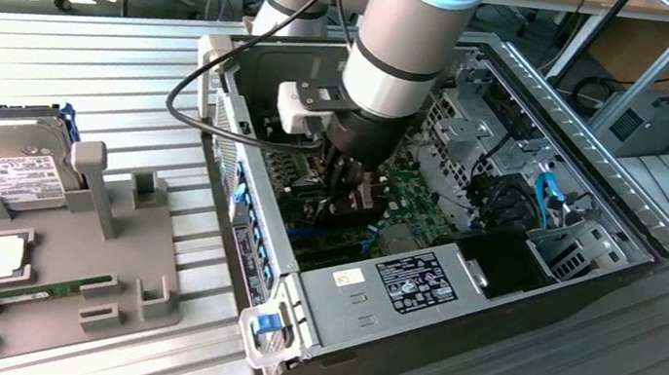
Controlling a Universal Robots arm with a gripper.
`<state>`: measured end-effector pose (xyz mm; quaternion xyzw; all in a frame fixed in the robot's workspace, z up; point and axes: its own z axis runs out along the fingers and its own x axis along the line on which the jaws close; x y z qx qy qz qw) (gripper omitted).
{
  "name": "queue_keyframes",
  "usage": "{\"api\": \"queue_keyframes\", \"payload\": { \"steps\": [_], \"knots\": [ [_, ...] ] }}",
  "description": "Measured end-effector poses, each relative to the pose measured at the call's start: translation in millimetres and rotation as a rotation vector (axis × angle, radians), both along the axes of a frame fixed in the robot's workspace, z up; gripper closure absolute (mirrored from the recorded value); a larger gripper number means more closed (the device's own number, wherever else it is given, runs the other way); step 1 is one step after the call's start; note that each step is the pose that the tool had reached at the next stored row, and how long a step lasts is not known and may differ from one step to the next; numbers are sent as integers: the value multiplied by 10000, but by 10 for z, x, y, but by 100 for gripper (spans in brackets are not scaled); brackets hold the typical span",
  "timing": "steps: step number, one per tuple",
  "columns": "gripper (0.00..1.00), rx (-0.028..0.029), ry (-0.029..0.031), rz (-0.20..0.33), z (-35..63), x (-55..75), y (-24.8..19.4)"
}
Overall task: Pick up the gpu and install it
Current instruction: 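Insert the gpu into the slot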
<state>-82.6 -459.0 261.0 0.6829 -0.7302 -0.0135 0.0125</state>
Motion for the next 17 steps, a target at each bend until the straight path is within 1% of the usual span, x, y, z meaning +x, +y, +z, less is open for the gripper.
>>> {"api": "queue_keyframes", "payload": {
  "steps": [7, 14, 16, 17],
  "knots": [
    [73, -2, 1, 2, -22, -28, 13],
    [73, 1, 0, 1, -29, -28, 16],
    [73, 13, -5, 1, -16, -28, 17],
    [73, 7, -3, 1, -1, -28, 16]
  ]
}}
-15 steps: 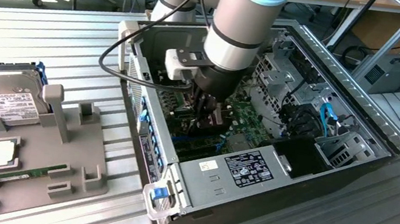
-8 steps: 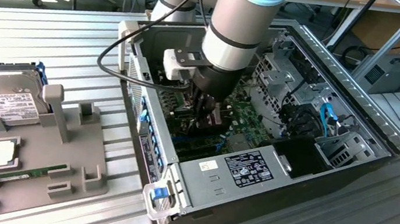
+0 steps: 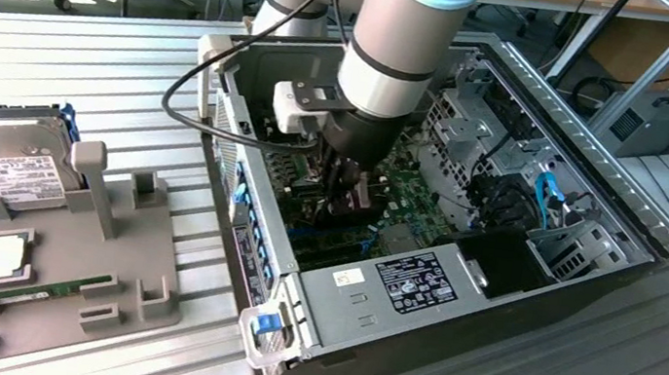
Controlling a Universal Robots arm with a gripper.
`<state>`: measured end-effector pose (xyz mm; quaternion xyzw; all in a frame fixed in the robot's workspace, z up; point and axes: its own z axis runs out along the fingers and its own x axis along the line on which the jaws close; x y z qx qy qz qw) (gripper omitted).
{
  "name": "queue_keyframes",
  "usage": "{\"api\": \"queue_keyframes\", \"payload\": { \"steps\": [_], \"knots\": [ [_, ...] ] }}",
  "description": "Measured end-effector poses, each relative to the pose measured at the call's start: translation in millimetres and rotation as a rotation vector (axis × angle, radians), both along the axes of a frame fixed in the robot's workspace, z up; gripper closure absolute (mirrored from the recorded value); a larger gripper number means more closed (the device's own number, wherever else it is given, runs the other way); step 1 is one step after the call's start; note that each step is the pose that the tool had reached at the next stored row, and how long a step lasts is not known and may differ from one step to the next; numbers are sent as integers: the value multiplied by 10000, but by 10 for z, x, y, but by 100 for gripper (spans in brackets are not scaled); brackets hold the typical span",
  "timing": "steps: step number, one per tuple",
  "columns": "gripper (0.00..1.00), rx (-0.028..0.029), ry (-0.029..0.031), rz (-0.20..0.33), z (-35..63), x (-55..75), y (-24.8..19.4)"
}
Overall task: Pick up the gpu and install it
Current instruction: 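Insert the gpu into the slot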
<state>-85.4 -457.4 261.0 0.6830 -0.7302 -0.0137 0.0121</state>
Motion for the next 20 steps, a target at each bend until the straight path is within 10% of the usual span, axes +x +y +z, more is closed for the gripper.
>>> {"api": "queue_keyframes", "payload": {
  "steps": [20],
  "knots": [
    [73, -11, 115, 1, -25, 3, -2]
  ]
}}
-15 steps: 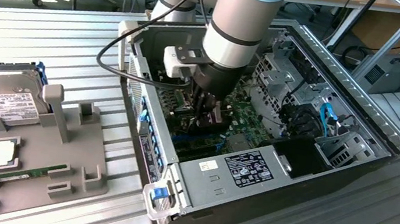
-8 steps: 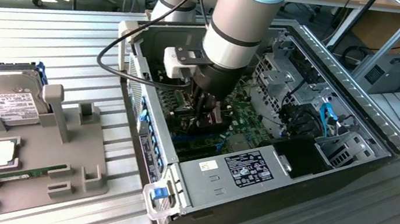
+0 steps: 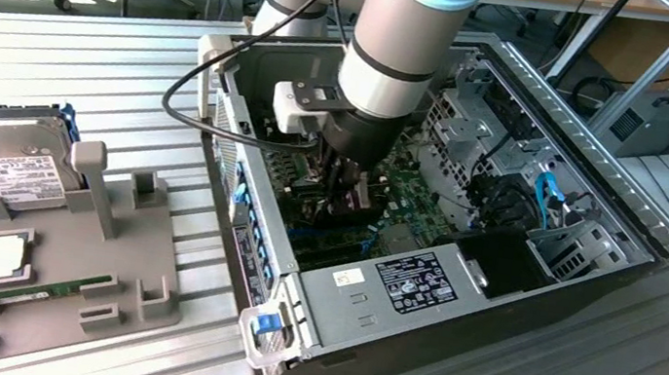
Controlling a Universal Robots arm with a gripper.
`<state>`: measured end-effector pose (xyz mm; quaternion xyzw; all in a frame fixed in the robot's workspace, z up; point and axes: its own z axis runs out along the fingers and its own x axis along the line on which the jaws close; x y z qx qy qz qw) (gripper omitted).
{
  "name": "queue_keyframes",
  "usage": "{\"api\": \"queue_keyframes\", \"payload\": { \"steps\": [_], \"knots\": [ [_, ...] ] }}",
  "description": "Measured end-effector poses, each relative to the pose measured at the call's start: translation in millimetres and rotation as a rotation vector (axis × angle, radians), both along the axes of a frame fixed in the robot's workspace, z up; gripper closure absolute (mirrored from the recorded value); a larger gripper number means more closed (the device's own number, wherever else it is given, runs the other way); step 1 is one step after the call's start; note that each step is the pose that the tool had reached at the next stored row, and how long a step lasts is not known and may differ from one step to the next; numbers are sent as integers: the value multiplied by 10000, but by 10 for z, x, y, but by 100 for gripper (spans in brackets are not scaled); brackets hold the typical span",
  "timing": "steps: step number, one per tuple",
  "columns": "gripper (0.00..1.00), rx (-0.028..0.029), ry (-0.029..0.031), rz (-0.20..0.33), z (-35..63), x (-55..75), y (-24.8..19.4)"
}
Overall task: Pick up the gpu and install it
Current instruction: 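Insert the gpu into the slot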
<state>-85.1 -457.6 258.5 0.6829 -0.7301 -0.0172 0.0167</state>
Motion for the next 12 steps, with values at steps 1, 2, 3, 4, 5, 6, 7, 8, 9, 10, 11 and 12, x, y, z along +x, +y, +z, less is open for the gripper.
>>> {"api": "queue_keyframes", "payload": {
  "steps": [1, 2, 3, 4, 5, 6, 7, 8, 9, 10, 11, 12],
  "knots": [
    [73, 4, -1, 0, -2, 0, 1],
    [73, 6, -2, -1, -3, 0, 1],
    [73, 6, -2, -1, -3, 0, 1],
    [73, 6, -2, -1, -3, 0, 1],
    [73, 6, -2, 0, -3, 0, 1],
    [73, 6, -2, 0, -3, 0, 1],
    [73, 7, -2, 0, -3, 0, 1],
    [73, 7, -2, 6, -3, 0, 1],
    [73, 7, -2, 25, -3, 0, 1],
    [73, 8, -2, 51, -2, 0, 1],
    [73, 11, -4, 68, 1, 1, 2],
    [73, 12, -4, 73, 2, 1, 2]
  ]
}}
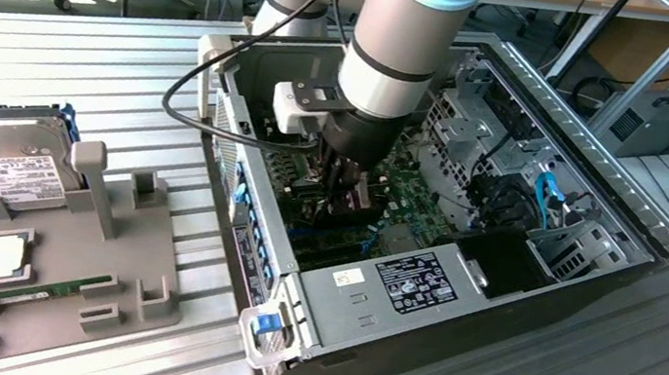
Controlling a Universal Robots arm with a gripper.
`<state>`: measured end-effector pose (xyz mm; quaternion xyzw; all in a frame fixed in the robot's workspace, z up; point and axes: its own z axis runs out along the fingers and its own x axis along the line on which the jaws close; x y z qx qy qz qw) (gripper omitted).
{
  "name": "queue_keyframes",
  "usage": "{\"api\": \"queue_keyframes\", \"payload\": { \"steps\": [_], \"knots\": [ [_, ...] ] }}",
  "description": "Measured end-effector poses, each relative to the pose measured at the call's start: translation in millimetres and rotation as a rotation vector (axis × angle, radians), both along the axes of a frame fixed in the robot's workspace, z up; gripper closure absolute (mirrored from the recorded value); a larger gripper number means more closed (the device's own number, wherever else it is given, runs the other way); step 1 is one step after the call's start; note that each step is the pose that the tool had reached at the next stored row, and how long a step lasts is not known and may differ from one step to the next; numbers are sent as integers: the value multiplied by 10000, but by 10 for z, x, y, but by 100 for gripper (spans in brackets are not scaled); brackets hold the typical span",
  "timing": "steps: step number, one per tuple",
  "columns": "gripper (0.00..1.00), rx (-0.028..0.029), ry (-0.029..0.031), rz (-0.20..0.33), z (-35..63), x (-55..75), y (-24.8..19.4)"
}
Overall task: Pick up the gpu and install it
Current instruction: 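Insert the gpu into the slot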
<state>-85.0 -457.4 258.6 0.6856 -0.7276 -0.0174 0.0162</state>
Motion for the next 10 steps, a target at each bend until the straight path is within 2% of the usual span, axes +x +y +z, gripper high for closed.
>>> {"api": "queue_keyframes", "payload": {
  "steps": [10],
  "knots": [
    [73, -2, 1, 66, 34, 0, 0]
  ]
}}
